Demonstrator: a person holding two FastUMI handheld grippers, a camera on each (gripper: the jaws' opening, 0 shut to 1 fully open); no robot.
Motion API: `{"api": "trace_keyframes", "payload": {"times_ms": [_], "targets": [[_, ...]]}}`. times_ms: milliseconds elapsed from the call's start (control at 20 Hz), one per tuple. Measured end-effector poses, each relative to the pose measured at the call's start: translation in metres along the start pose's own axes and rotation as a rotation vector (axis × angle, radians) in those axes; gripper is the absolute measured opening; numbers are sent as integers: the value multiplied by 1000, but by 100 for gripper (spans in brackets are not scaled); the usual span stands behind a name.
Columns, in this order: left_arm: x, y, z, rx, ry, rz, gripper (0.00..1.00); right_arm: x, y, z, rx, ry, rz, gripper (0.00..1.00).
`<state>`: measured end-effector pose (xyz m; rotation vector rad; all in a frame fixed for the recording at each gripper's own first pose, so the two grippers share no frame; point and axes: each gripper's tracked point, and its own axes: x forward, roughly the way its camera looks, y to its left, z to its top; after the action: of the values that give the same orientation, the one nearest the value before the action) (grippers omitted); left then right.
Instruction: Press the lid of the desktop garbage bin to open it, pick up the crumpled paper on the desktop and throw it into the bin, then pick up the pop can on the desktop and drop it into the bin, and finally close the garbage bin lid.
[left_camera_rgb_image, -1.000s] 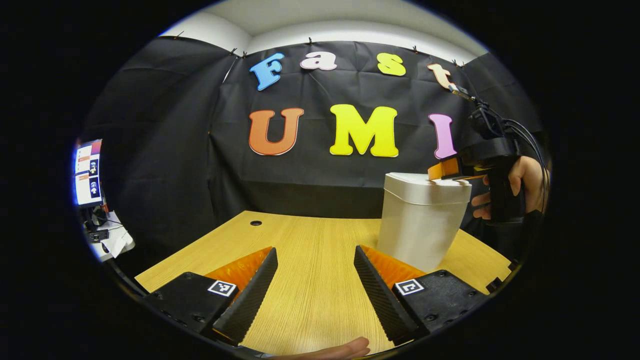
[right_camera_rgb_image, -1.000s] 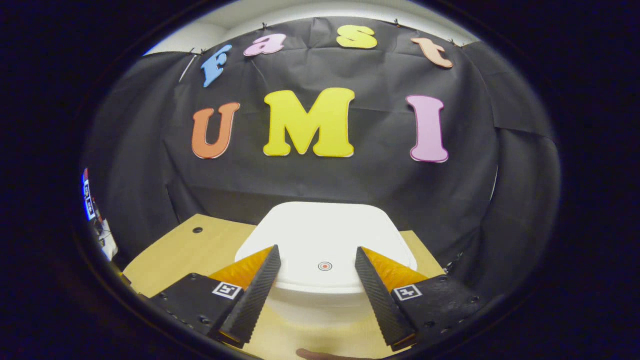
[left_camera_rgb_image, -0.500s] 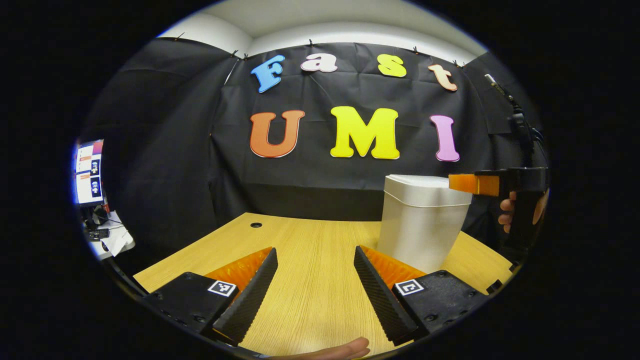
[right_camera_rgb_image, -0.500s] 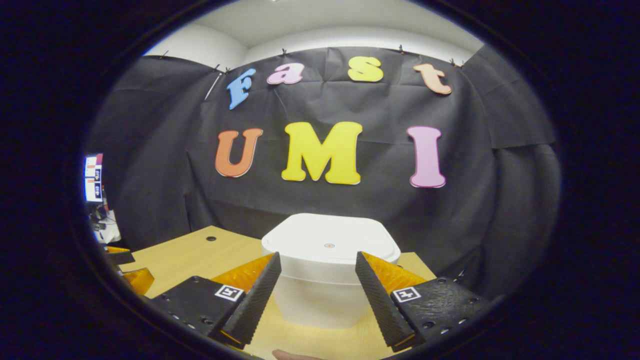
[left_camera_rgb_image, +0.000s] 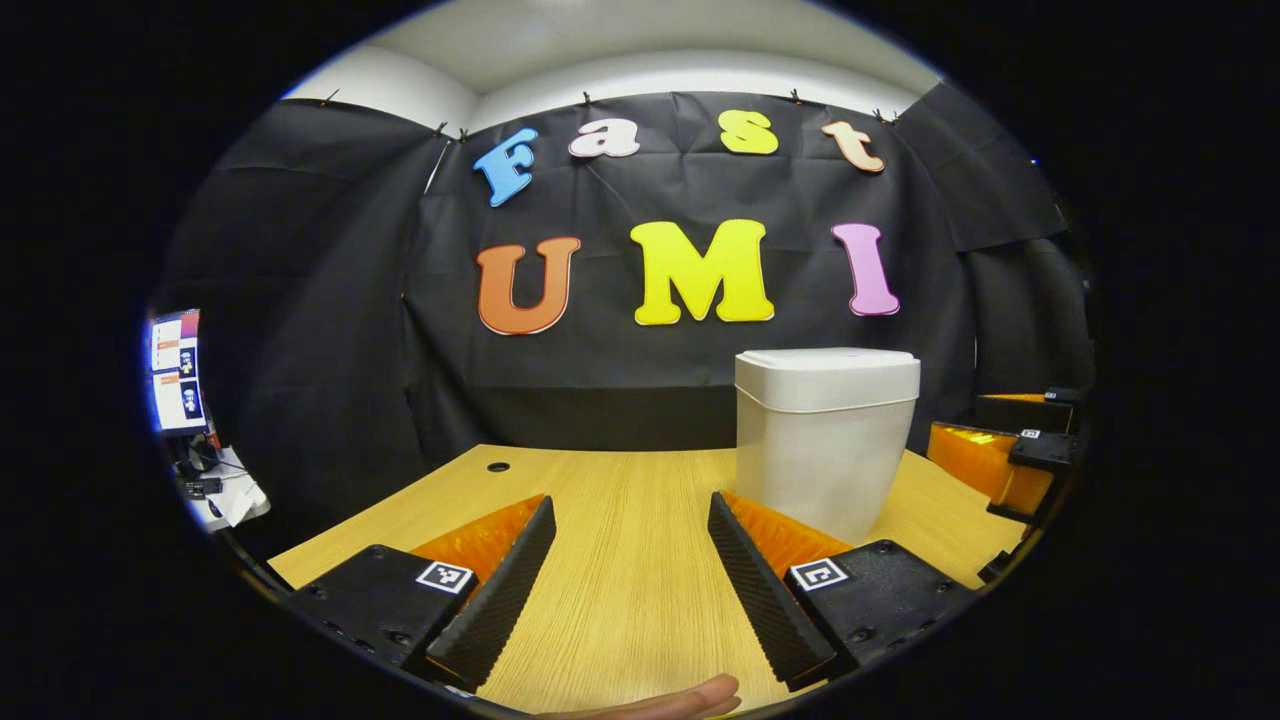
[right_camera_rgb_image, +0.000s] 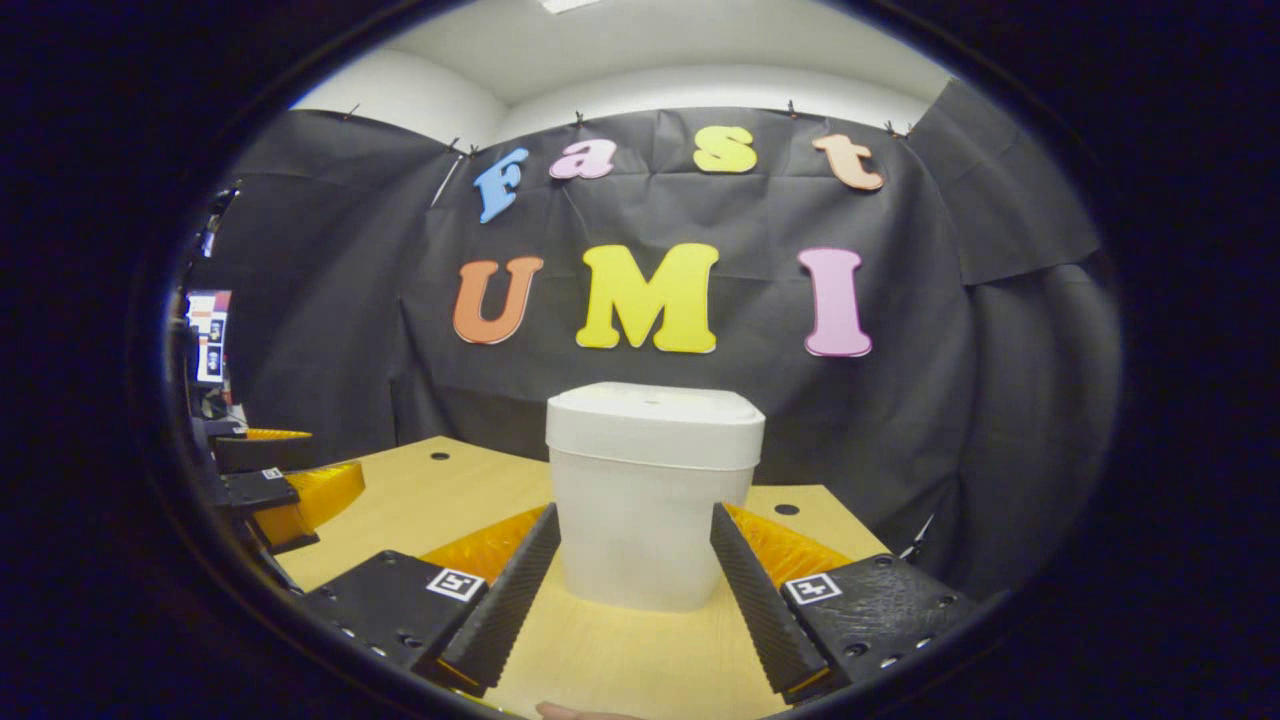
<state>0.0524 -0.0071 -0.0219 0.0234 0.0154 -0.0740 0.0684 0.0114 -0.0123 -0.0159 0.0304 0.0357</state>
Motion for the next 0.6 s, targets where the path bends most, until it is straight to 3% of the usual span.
{"api": "trace_keyframes", "payload": {"times_ms": [100, 150, 300, 600], "targets": [[6, -9, -7, 4, 21, -10, 99, -10, -10, -3, 4, -25, 3, 98], [6, -13, -11, 1, 27, -17, 99, -14, -15, -6, 2, -31, 5, 93], [9, -23, -22, -26, 55, -29, 99, -19, -34, -9, 16, -17, -23, 93], [2, -22, -25, 22, 58, 1, 99, -34, -41, 15, 3, -99, -20, 93]]}}
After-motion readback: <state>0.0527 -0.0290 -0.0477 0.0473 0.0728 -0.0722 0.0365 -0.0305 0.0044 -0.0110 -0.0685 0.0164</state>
